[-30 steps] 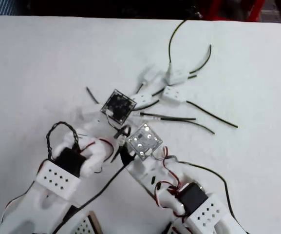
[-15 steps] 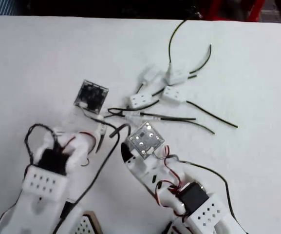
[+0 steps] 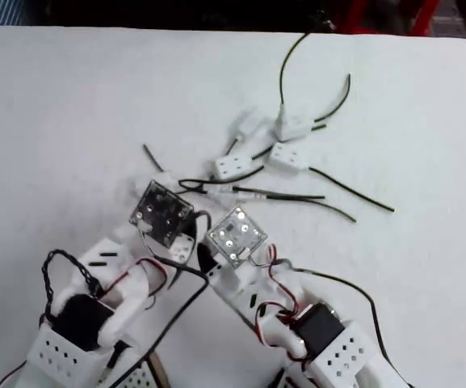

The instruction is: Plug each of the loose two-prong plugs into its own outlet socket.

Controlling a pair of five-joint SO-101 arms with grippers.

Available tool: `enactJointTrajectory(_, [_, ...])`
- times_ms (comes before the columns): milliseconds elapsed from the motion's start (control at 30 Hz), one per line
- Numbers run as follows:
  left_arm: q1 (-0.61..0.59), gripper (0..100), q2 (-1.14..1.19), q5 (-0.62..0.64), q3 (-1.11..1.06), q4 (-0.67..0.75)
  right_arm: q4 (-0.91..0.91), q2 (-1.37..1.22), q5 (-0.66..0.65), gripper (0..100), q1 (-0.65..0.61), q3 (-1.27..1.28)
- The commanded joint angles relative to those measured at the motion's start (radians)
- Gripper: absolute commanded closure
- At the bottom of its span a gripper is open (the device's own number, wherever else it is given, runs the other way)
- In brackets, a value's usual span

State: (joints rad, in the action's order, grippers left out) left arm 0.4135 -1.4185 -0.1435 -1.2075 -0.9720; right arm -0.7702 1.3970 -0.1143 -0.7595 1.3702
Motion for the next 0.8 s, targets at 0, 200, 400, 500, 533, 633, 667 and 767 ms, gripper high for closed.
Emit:
enactJointTrajectory(0, [0.041,97,-0.015,-0.075,0.005,-0.028,-0.004,0.028,-0.005,98.1,-0.010,-0.058])
enactJointTrajectory(200, [0.133,97,-0.015,-0.104,0.005,-0.058,-0.005,0.027,-0.006,98.1,-0.039,-0.058])
enactJointTrajectory(400, [0.137,97,-0.018,-0.106,-0.018,-0.052,-0.025,0.027,-0.006,98.1,-0.059,-0.061])
enactJointTrajectory(500, [0.150,97,-0.019,-0.129,-0.063,-0.014,-0.025,0.027,-0.006,98.1,-0.059,-0.061])
enactJointTrajectory(533, [0.151,98,-0.019,-0.144,-0.071,-0.006,-0.025,0.027,-0.006,98.1,-0.059,-0.061])
enactJointTrajectory(633, [0.116,98,-0.019,-0.141,-0.055,-0.008,-0.025,0.027,-0.006,98.1,-0.054,-0.060])
enactJointTrajectory(667, [0.090,98,-0.019,-0.132,-0.044,-0.012,-0.025,0.027,-0.006,98.1,-0.053,-0.060])
enactJointTrajectory(767, [-0.002,98,-0.019,-0.112,-0.021,-0.012,-0.025,0.027,-0.006,98.1,-0.045,-0.057])
